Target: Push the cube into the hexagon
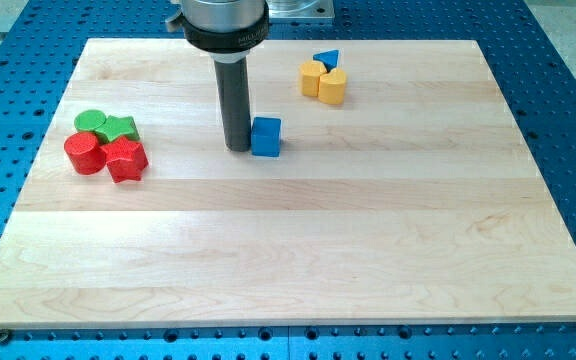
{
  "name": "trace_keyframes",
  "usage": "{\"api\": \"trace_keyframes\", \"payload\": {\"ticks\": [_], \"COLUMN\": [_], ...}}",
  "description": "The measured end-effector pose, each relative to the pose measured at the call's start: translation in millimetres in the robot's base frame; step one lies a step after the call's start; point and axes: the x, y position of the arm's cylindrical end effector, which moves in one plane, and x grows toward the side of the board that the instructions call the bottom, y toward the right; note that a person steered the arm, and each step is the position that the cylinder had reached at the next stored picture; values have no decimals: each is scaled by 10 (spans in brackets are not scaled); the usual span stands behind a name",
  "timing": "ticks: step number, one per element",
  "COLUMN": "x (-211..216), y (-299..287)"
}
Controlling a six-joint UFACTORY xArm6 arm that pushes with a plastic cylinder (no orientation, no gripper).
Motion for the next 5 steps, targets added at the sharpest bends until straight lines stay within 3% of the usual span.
{"api": "trace_keyframes", "payload": {"ticks": [1,2,3,5], "x": [244,350,-251,-676], "y": [-114,275,596,299]}}
